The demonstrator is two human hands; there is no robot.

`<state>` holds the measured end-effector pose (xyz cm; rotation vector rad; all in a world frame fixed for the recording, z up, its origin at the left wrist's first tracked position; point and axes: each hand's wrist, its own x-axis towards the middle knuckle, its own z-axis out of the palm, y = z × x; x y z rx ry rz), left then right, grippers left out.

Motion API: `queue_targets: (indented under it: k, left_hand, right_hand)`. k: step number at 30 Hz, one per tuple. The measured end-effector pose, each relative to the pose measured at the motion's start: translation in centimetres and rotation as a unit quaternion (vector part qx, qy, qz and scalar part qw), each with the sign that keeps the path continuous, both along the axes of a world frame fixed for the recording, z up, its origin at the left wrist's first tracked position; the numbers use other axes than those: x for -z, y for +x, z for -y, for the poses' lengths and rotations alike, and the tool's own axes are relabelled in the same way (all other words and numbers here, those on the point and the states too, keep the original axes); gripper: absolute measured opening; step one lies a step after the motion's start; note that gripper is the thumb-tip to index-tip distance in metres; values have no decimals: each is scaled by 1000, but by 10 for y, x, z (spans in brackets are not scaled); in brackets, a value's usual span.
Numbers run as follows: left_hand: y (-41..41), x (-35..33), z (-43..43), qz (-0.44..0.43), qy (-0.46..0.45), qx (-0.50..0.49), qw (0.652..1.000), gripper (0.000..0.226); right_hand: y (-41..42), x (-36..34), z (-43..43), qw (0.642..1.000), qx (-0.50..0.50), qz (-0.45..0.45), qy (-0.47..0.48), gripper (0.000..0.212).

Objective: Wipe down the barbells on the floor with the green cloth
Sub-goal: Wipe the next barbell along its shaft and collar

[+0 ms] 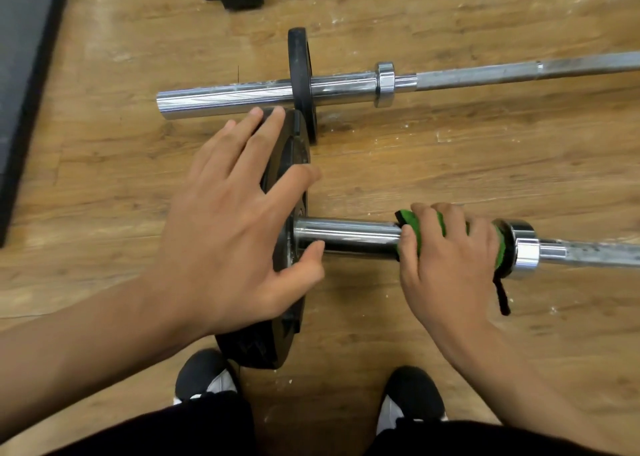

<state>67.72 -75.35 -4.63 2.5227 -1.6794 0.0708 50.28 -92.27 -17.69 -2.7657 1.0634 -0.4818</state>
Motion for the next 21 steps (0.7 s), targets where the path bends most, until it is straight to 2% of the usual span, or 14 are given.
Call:
queue_targets:
  k: [2, 4, 7, 11, 17, 19, 21]
  left_hand:
    - [0, -1, 4, 3, 3, 5, 1000, 70]
    - [2, -2, 8, -2, 6, 10, 1000, 74]
    - [11, -3, 13, -15, 15, 25, 999, 77]
    - [31, -6, 17, -50, -6, 52, 997, 78]
    - [39, -9, 37, -56, -21, 43, 997, 77]
    - [40, -9, 45, -52, -11, 42, 998, 75]
    - [42, -10, 49, -50, 14, 47, 998, 73]
  right_hand:
    - [21, -1, -19, 1000, 11, 0, -19, 35]
    - [47, -2, -42, 999, -34, -9, -29, 36]
    - [75, -4, -59, 994, -102, 25, -20, 39]
    - [54, 5, -36, 982, -186, 0, -45, 42]
    - [-7, 17, 23, 996, -44, 51, -55, 39]
    - [7, 17, 14, 996, 35, 80, -30, 37]
    - [38, 15, -11, 994, 56, 93, -15, 33]
